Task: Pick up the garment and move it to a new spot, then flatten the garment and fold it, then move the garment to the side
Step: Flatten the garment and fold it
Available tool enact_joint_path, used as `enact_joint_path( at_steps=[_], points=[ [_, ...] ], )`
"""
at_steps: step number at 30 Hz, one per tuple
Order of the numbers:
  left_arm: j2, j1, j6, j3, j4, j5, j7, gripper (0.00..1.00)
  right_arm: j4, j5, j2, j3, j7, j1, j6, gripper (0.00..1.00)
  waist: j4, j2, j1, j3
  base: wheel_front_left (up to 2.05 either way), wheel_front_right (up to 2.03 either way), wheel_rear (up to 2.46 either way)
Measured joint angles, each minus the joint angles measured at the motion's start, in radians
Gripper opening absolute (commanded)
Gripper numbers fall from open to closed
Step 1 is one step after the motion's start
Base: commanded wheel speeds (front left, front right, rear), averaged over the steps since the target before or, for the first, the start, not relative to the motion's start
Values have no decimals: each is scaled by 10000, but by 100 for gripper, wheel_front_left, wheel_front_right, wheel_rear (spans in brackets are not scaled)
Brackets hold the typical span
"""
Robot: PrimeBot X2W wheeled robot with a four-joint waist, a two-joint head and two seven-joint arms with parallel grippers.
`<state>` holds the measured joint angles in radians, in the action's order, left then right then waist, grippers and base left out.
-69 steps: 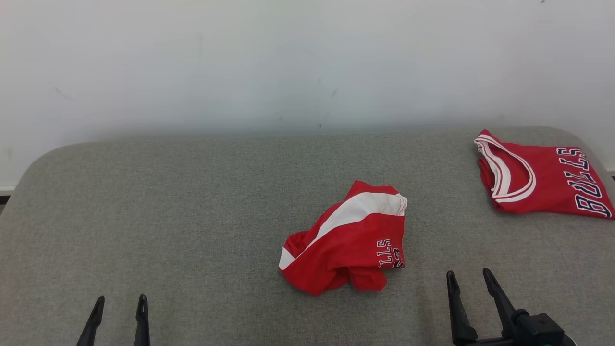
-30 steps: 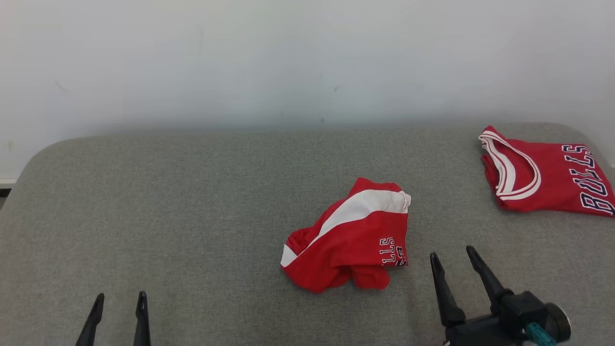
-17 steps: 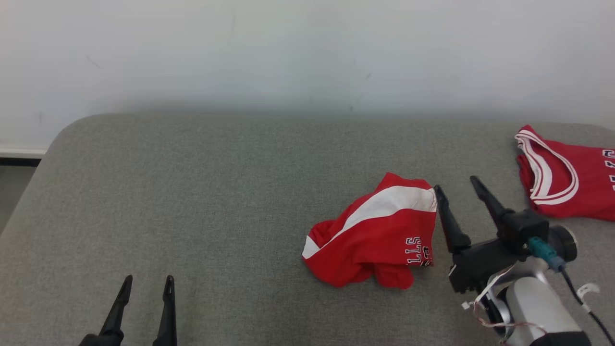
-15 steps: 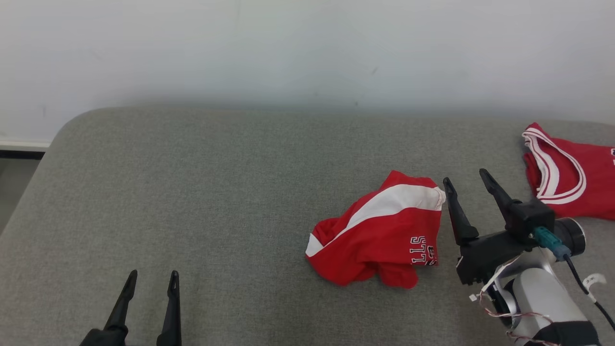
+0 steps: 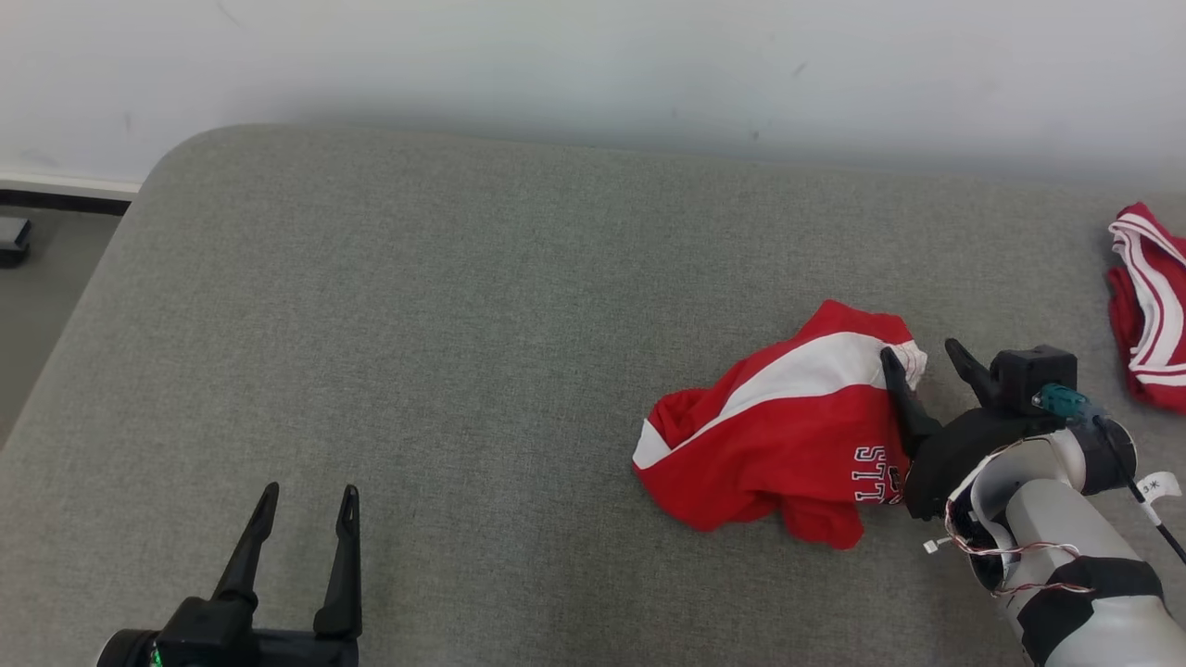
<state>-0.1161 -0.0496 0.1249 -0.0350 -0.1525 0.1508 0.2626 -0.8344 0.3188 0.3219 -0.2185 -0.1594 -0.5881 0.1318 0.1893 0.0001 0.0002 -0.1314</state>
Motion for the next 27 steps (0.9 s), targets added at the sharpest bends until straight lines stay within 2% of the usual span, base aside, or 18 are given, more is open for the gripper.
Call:
enact_joint_path(
  at_steps=[3, 4, 5, 12, 17, 23, 27],
  points=[
    [2, -100, 38, -38, -36, -2, 0, 100, -489, 750, -107, -117, 151, -177, 0, 100, 65, 0, 0, -127, 0, 0, 0],
    [4, -148, 40, -61, -40, -2, 0, 100, -619, 817, -96, -251, 196, -237, 0, 63, 83, 0, 0, -162, 0, 0, 0],
    [6, -177, 40, -84, -52, -2, 0, 100, -685, 922, -82, -387, 198, -302, 0, 0, 102, 0, 0, -197, 0, 0, 0],
    [10, -327, 42, -69, -127, -6, 0, 100, -790, 2163, -48, -1099, -13, -510, 0, 0, 81, 0, 0, -250, 0, 0, 0],
    [-19, -135, 44, 148, -153, -10, 0, 100, -420, 2629, 196, -1653, -579, -422, 0, 0, -115, 0, -1, 19, 0, 0, 0],
    [-21, 270, 44, 437, -46, 2, 0, 100, 922, 2940, 571, -2192, -920, 219, 0, 0, -584, -1, -2, 376, 0, 0, 0],
    [-6, 491, 44, 556, -17, 4, 0, 100, 2341, 3164, 777, -2054, -982, 887, 0, 0, -1040, 0, -3, 537, 0, 0, 0]
  ],
)
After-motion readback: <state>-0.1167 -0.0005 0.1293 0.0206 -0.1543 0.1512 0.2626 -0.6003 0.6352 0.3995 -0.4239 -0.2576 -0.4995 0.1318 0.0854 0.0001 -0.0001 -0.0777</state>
